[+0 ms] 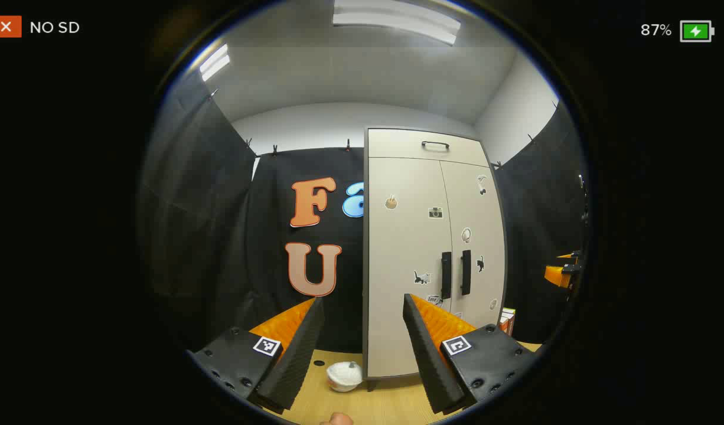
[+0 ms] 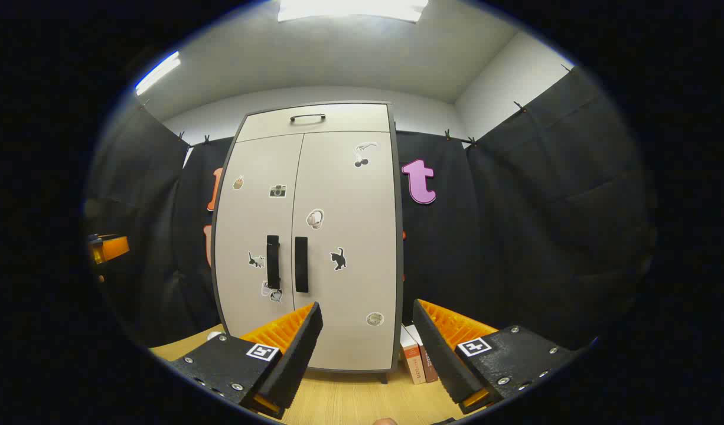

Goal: Open the right door of the double-door shoe cabinet with the right hand, and open the left door with the left hand.

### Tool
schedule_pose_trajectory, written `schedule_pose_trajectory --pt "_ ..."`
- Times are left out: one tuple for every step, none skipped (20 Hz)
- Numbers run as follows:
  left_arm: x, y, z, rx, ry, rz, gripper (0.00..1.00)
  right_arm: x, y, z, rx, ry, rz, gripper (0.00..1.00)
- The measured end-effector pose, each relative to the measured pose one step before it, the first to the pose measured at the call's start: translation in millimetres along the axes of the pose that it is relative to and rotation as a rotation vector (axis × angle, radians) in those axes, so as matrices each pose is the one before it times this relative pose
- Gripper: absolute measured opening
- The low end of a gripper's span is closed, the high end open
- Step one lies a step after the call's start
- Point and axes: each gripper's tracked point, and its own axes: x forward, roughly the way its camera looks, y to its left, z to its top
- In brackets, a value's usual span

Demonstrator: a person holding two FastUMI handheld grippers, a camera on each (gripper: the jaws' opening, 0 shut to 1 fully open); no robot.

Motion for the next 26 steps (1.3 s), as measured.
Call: schedule_pose_trajectory --pt "1.55 0.30 0.47 0.00431 -0.00023 0.00565 0.81 1.64 1.00 -1.01 -0.00216 0.00235 0.00413 0.94" --pt "-1.49 -0.50 -0.76 0.00261 -0.00070 0.00388 0.81 1.14 0.02 -1.68 -0.00459 0.00375 0.00052 0.94" --pt "2.09 -1.25 1.08 -0.00088 -0.00064 0.00205 0.81 0.51 -0.39 -1.89 -0.00625 0.00364 -0.00171 0.94" --pt "1.79 -2.42 0.29 -0.00343 -0.00010 -0.00083 0.81 0.17 -1.29 0.04 -0.00530 0.00175 -0.00338 0.94" --pt "0.60 -2.55 0.14 -0.00280 -0.00095 -0.00561 0.81 -0.88 -1.06 -0.40 -0.00220 0.00094 -0.00125 0.94" --pt "-1.12 -2.23 1.57 -0.00128 -0.00298 -0.00508 0.81 -0.86 -1.11 0.16 -0.00052 0.00149 0.00095 0.94" --pt "0.60 -1.29 1.24 0.00018 -0.00373 -0.00176 0.81 -0.87 -1.70 0.01 0.00085 0.00076 -0.00156 0.94" --pt "-0.22 -0.23 -0.10 -0.00043 -0.00056 0.00056 0.81 -1.07 -1.68 1.05 -0.00072 0.00008 -0.00200 0.94" --pt "-1.55 -1.35 -0.87 -0.00247 0.00437 -0.00137 0.81 -0.64 -1.45 0.72 -0.00109 -0.00103 -0.00237 0.94" --pt "-0.82 -0.79 -1.70 -0.00377 0.00371 -0.00398 0.81 -0.42 -1.36 1.09 -0.00041 -0.00067 -0.00266 0.94" --pt "-0.96 -0.78 -0.49 -0.00548 0.00572 -0.00495 0.81 -0.25 -1.11 0.93 0.00101 -0.00058 -0.00164 0.94" --pt "1.01 -0.21 -0.21 -0.00410 0.00244 -0.00480 0.81 0.44 -0.18 0.26 0.00020 0.00036 -0.00063 0.94" --pt "1.42 1.06 1.07 -0.00178 -0.00109 -0.00016 0.81 0.46 -1.43 -0.60 -0.00114 0.00332 -0.00289 0.94" --pt "1.30 2.74 0.78 0.00050 -0.00224 0.00542 0.81 0.87 -0.16 -0.30 -0.00249 0.00308 -0.00170 0.94" --pt "-0.57 2.40 0.81 -0.00093 -0.00342 0.00492 0.81 0.48 -0.64 -0.23 0.00004 0.00023 -0.00240 0.94" --pt "-1.00 1.77 0.48 -0.00211 -0.00372 0.00357 0.81 0.95 0.86 0.30 0.00244 0.00131 -0.00025 0.94" --pt "1.34 1.54 0.51 0.00038 -0.00073 0.00176 0.81 0.53 2.05 0.29 0.00347 0.00056 0.00257 0.94" --pt "-1.65 0.58 -1.49 0.00289 0.00014 -0.00055 0.81 0.62 1.62 0.74 0.00254 0.00020 0.00260 0.94" --pt "0.41 1.46 0.27 0.00452 0.00104 -0.00017 0.81 1.99 2.62 0.27 0.00171 0.00057 0.00166 0.94" --pt "0.38 1.28 -1.45 0.00349 0.00242 -0.00005 0.81 2.17 3.67 -0.09 0.00132 0.00053 0.00272 0.94" --pt "-0.25 0.75 -1.01 0.00078 0.00204 -0.00105 0.81 3.32 4.22 1.40 0.00190 0.00080 0.00390 0.94" --pt "1.16 1.40 -1.54 -0.00185 0.00205 -0.00151 0.81 2.39 4.59 0.08 0.00262 0.00253 0.00451 0.94" --pt "-0.11 1.33 -0.67 -0.00296 0.00154 -0.00122 0.81 3.81 5.60 -0.18 0.00434 0.00349 0.00585 0.94" --pt "0.65 1.70 -1.46 -0.00181 0.00070 -0.00138 0.81 4.28 6.47 0.02 0.00407 0.00329 0.00767 0.94" --pt "-0.77 2.44 -1.29 -0.00138 -0.00027 -0.00093 0.81 4.96 6.18 0.01 0.00191 0.00315 0.00592 0.94" --pt "0.51 1.81 -1.51 -0.00151 0.00097 -0.00077 0.81 5.92 5.65 -0.71 -0.00051 0.00444 0.00351 0.94"
